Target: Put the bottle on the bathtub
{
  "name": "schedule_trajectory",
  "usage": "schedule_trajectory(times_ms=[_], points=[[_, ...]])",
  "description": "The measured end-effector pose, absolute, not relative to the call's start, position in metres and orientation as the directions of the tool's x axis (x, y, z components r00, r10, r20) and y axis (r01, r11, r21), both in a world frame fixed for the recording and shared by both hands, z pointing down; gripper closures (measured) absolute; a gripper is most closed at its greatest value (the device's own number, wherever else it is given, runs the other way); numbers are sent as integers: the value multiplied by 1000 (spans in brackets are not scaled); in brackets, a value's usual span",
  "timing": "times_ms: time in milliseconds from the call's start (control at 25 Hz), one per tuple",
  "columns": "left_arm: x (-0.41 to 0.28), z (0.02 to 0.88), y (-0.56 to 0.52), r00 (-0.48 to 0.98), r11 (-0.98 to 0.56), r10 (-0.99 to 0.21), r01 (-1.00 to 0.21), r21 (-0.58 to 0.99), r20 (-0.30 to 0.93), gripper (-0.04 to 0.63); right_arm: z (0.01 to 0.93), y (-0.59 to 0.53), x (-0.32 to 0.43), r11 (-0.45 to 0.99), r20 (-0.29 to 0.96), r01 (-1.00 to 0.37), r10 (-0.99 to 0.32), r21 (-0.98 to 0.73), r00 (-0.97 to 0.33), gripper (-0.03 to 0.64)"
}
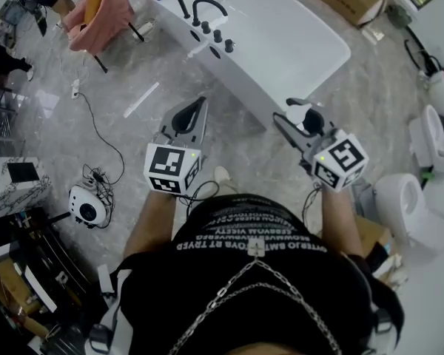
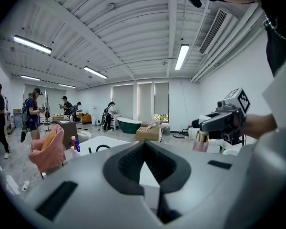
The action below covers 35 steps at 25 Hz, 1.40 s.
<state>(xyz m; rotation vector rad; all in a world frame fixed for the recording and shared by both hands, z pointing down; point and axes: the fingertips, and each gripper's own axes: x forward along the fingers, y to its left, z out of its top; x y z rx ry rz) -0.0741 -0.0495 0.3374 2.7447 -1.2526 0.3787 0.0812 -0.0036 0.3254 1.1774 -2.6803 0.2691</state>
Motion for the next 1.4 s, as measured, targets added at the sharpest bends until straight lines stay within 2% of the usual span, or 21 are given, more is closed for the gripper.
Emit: schedule_trajectory(times_ms=[760,1400], points=[[-133,344,-118,657,-683,-705,-730,-8,266,594,333,-65,29,609,284,-784,-736,-116,-614,448],[-111,359,-156,637,-670,-705,-743,3,310,594,342,-107,58,597,290,-789,-736,-146,-611,448]])
